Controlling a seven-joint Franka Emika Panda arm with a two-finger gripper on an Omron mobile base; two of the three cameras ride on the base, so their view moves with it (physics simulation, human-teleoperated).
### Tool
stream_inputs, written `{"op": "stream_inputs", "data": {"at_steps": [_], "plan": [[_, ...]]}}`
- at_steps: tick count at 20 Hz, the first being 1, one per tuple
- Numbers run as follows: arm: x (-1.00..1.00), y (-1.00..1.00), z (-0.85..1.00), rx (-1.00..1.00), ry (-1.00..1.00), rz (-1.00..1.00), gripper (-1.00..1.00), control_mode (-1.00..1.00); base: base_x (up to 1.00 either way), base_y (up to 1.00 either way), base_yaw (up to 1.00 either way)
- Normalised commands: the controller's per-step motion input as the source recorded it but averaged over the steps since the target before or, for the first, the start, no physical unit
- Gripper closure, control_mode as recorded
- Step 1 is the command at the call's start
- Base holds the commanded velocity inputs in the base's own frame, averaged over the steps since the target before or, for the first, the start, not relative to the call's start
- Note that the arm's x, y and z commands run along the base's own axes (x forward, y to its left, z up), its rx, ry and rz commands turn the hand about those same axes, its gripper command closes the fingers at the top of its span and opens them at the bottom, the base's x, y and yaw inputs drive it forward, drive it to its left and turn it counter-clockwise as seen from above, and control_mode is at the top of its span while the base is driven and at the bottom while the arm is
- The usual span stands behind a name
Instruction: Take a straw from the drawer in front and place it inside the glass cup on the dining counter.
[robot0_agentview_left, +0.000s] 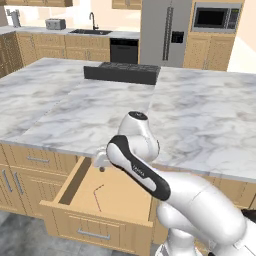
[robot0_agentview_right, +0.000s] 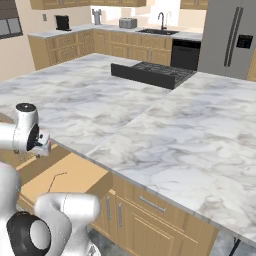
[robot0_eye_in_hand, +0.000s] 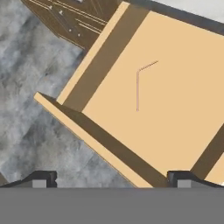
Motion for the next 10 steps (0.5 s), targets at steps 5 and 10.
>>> {"op": "stream_inputs", "data": {"at_steps": [5,10], "plan": [[0.4,0.27,-0.52,-0.02,0.26,-0.07,-1.0,-1.0,0.0,0.0,0.0],[0.33,0.3,-0.63,-0.04,0.25,-0.07,-1.0,-1.0,0.0,0.0,0.0]]}}
